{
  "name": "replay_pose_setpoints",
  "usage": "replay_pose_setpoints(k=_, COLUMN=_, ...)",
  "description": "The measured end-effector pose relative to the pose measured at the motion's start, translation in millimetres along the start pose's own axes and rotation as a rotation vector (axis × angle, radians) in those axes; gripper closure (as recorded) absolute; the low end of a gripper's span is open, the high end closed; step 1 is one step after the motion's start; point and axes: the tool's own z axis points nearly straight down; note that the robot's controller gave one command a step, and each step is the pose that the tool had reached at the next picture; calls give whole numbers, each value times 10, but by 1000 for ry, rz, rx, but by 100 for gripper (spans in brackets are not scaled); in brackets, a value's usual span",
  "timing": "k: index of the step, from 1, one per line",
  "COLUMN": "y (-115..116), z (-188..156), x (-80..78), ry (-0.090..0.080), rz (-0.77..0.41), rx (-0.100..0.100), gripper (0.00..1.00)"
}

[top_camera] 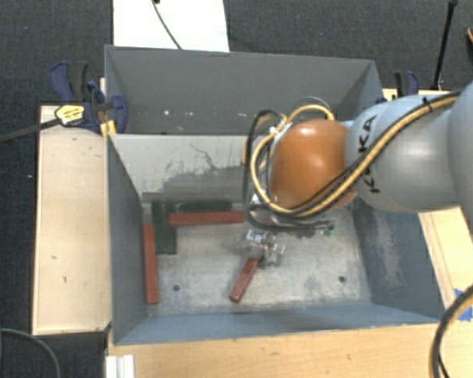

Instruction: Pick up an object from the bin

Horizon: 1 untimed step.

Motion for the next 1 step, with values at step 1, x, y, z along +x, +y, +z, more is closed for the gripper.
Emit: replay_pose_setpoints(k=1, y=-310, z=-1487, x=268, ry=-5, rz=79, rx=9, gripper=100)
